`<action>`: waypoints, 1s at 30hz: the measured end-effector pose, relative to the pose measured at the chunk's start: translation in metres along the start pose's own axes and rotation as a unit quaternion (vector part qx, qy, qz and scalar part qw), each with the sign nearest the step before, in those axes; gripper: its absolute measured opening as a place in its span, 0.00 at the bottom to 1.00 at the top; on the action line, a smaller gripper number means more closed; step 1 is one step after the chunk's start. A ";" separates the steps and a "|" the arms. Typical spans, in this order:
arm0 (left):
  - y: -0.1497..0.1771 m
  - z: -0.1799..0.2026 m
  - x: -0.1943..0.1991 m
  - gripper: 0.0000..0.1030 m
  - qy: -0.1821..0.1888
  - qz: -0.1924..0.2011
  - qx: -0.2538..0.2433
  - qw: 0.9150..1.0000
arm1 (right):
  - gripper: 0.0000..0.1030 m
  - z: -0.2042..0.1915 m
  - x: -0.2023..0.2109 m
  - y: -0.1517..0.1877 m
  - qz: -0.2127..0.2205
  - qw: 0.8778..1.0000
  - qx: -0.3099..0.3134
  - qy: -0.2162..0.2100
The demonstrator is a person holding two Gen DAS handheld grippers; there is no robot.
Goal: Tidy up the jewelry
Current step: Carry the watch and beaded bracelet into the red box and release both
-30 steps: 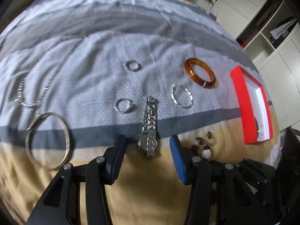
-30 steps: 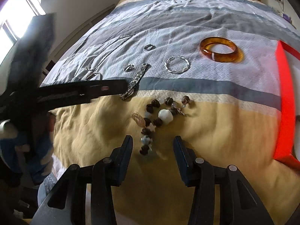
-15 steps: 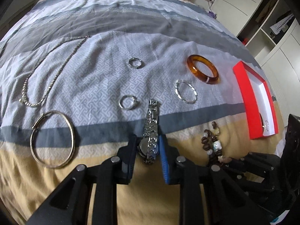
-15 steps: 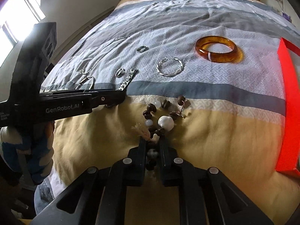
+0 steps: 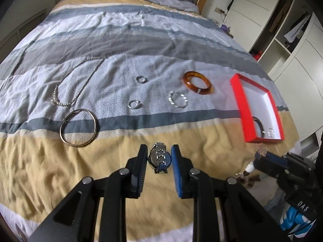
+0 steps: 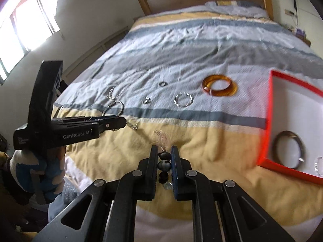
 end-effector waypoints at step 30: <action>-0.067 0.265 -0.005 0.22 0.108 0.017 -0.136 0.985 | 0.12 0.153 0.155 -0.019 0.083 0.989 -0.051 0.113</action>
Point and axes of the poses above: each gripper's, at about its wrist camera, not at the fingertips, and x roughly against the way its jaws point, z to its right, y to its underside, the point moved 3 cm from there along -x, roughly the way its jaws point, and after that the axes turned 11 degrees about -y, right-handed, at the moved point
